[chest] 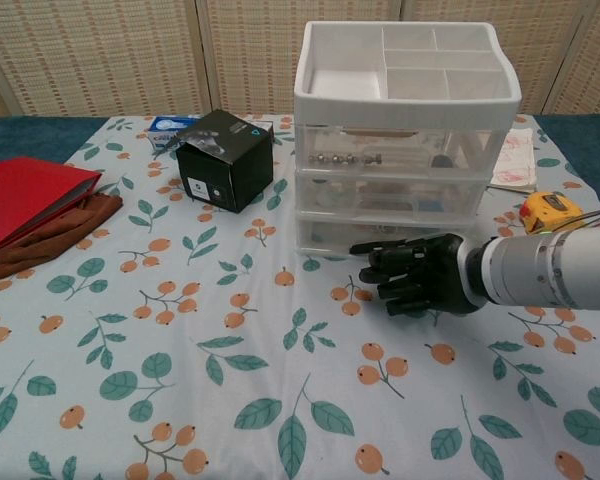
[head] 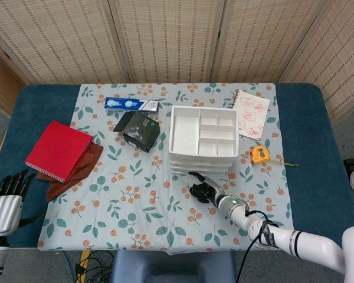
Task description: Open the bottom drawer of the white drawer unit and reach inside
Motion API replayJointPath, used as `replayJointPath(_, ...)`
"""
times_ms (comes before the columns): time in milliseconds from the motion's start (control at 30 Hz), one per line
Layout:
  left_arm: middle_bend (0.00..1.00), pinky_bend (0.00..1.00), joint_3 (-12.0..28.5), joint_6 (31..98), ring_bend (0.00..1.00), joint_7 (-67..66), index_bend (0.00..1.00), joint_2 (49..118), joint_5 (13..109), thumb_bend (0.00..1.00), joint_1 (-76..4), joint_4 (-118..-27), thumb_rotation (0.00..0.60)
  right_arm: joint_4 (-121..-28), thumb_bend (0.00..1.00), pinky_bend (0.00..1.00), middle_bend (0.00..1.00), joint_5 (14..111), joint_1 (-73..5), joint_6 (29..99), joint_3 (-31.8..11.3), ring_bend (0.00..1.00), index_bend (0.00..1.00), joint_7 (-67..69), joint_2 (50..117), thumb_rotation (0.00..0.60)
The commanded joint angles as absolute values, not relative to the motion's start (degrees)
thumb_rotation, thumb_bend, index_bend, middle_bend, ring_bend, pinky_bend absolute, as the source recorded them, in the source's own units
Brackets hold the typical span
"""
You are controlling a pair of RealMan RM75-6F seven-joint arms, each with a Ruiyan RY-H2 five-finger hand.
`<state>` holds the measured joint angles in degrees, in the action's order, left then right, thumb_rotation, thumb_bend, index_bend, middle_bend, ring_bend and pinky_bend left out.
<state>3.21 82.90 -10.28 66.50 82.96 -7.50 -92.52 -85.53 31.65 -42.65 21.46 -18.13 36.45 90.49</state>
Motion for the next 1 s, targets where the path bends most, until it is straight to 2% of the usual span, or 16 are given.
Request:
replayJointPath(33, 0.06, 0.08, 3.2, 82.9, 0.08, -10.2, 0.11, 66.4, 83.1, 0.18, -7.5, -92.6, 0.600, -85.6, 0.82, 0.99, 0.82, 31.5, -42.6, 21.3, -18.1, 1.00, 0.10, 36.4, 90.5, 0.600)
replayJointPath(200, 0.06, 0.08, 3.2, 83.1, 0.08, -10.0, 0.11, 66.4, 83.1, 0.18, -7.4, -92.8, 0.600, -86.5, 0.82, 0.99, 0.82, 31.5, -42.4, 20.9, -18.1, 1.00, 0.13, 36.2, 90.1, 0.600)
replayJointPath(600, 0.06, 0.08, 2.9, 82.6, 0.08, -9.8, 0.11, 66.5, 83.9, 0.18, -7.9, -93.0, 0.600, -90.1, 0.81, 0.99, 0.81, 32.2, -41.2, 21.1, -17.2, 1.00, 0.13, 35.3, 88.4, 0.600)
replayJointPath(767, 0.06, 0.08, 2.9, 82.5, 0.08, -10.2, 0.11, 66.6, 84.4, 0.18, -8.2, -93.3, 0.600, -92.6, 0.81, 0.99, 0.77, 34.1, -40.1, 21.4, -16.7, 1.00, 0.00, 34.5, 87.2, 0.600)
replayJointPath(1000, 0.06, 0.08, 3.0, 82.1, 0.08, -10.7, 0.11, 66.5, 84.5, 0.18, -8.6, -94.0, 0.600, -93.7, 0.81, 0.99, 0.76, 35.1, -39.1, 20.7, -16.1, 1.00, 0.00, 34.4, 86.4, 0.600)
